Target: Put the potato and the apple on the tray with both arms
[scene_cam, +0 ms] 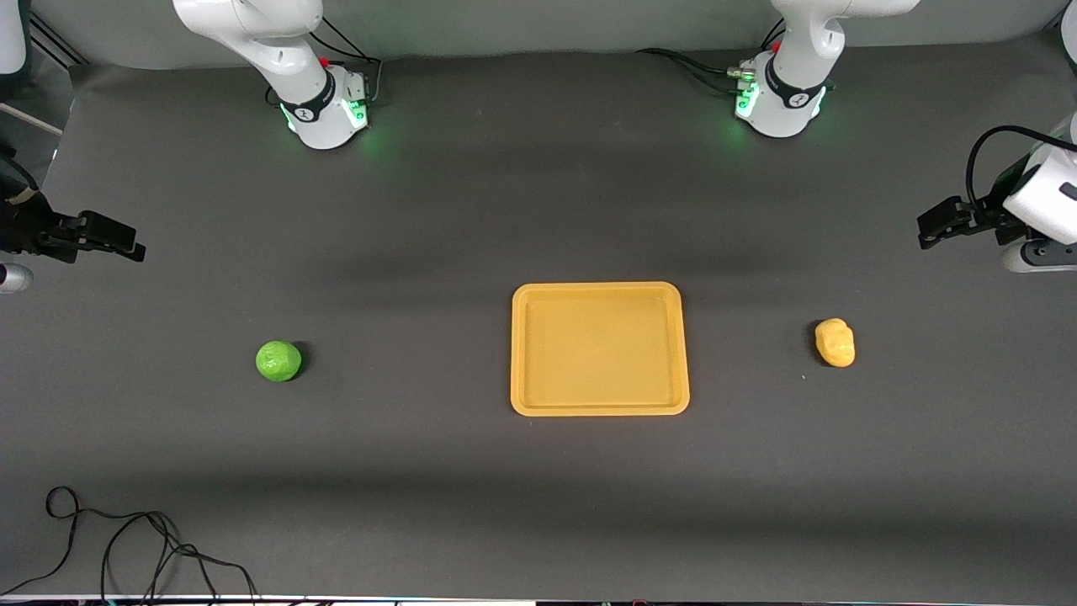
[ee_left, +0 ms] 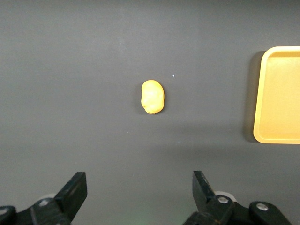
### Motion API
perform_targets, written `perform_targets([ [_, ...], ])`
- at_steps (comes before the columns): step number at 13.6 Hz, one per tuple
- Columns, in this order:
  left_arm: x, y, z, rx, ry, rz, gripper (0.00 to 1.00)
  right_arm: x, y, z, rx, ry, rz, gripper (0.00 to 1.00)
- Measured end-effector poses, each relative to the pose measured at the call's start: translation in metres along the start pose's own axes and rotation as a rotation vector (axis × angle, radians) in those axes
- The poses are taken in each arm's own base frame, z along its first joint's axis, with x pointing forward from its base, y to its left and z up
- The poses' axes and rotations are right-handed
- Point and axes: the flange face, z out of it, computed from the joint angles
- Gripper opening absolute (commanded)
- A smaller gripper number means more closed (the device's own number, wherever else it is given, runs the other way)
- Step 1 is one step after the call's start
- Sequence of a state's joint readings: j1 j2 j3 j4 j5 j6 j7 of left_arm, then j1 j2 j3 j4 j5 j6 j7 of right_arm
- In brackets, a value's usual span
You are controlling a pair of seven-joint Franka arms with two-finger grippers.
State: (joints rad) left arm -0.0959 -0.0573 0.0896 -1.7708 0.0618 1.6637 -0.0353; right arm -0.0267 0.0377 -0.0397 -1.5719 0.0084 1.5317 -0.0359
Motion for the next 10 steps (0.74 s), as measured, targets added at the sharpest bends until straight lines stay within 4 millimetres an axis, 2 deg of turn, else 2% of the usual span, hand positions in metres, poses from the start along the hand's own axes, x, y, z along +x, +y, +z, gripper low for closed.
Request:
perform_targets([
  [3,0.015,0.001,0.024,0.006,-0.025,0.000,1.00,0.001,0.000,0.002,0.000,0.003,0.000,1.00],
  [5,0.039,0.002,0.059,0.011,-0.031,0.007,1.00,0.002,0.000,0.002,0.000,0.005,0.000,1.00],
  [7,0.064,-0.001,0.116,0.017,-0.076,0.031,1.00,0.003,0.000,0.003,0.000,0.007,0.000,1.00],
  [10,0.093,0.007,0.207,0.025,-0.106,0.055,1.00,0.003,0.000,0.004,-0.001,0.006,0.000,1.00],
])
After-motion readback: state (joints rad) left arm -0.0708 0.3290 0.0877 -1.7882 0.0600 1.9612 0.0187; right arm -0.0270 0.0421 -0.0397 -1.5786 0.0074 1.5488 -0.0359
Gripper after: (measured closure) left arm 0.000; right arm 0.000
